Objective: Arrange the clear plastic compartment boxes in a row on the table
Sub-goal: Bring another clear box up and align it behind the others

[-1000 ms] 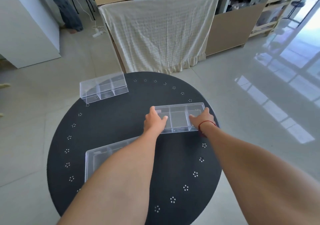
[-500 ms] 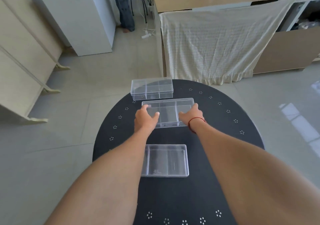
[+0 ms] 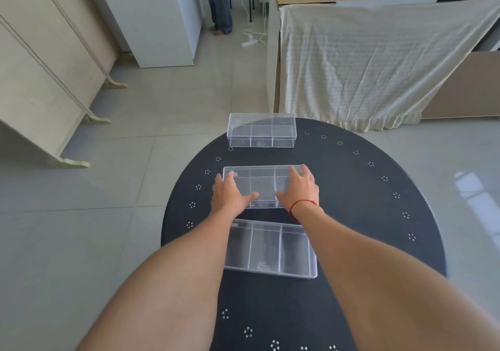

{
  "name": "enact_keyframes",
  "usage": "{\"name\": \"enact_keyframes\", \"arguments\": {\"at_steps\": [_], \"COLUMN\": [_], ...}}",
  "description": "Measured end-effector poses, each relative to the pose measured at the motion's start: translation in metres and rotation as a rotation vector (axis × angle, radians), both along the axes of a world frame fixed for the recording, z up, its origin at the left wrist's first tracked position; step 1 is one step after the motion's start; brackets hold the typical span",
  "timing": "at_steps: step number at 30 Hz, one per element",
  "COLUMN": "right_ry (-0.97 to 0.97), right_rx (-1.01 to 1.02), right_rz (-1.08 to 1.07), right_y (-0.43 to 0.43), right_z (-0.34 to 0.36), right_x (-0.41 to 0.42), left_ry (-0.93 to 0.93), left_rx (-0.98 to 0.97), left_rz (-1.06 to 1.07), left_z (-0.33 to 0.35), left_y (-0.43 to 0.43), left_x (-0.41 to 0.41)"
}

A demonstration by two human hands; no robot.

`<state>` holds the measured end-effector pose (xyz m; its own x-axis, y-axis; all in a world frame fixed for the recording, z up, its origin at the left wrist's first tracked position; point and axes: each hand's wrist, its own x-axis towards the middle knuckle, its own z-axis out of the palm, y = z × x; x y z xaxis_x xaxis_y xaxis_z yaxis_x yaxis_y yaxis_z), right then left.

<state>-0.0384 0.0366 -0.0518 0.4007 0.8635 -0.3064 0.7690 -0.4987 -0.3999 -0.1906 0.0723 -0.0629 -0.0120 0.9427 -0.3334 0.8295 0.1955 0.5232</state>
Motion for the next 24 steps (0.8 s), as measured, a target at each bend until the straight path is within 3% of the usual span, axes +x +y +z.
{"name": "enact_keyframes", "arguments": {"at_steps": [5, 24], "right_ry": [0.051, 0.087], "right_rx": [-0.03, -0.051], "right_rz": [0.111, 0.116], "right_y": [0.012, 0.075], "right_z": [0.004, 0.006], "right_x": [-0.004, 0.005], "left_ry": [0.187, 0.13], "left_rx": [0.244, 0.161], "left_rz": [-0.166, -0.186], "left_z": [0.003, -0.001], "left_y": [0.007, 0.059], "left_x": [0.007, 0.014]}}
